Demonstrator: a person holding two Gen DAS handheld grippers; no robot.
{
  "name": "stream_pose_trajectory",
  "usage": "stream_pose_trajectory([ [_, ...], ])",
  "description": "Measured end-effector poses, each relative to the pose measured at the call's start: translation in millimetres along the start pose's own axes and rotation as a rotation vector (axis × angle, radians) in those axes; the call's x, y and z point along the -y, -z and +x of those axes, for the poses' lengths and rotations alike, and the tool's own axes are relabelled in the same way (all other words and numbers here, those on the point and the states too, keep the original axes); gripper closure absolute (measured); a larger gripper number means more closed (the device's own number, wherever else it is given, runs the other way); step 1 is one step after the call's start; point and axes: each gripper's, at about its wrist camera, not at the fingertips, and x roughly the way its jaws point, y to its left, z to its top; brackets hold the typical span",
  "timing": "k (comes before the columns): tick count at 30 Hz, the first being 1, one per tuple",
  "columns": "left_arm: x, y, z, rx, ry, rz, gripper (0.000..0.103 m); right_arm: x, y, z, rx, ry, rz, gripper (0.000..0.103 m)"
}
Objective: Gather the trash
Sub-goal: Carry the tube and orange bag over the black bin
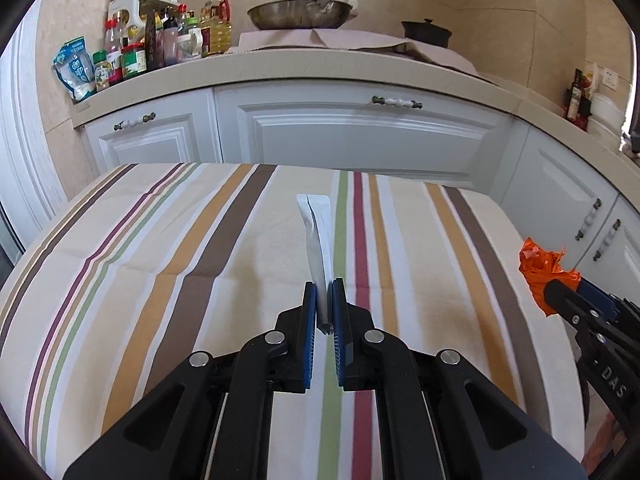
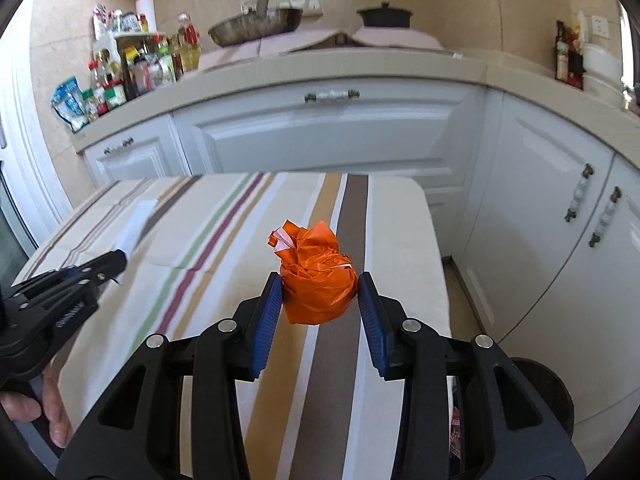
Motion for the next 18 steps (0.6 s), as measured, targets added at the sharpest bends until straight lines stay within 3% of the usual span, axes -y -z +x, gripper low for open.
stream_pose_trajectory([
  [8,13.6,9.0,-36.7,0.043,0.040,0.033,0.094,1.6,13.6,-52.2,0.061,0.018,0.016,0.065],
  [18,59.0,20.9,-71.0,0.076,0.140,0.097,0.094,36.5,38.0,-112.4,0.124,0.142,0.050,0.065],
])
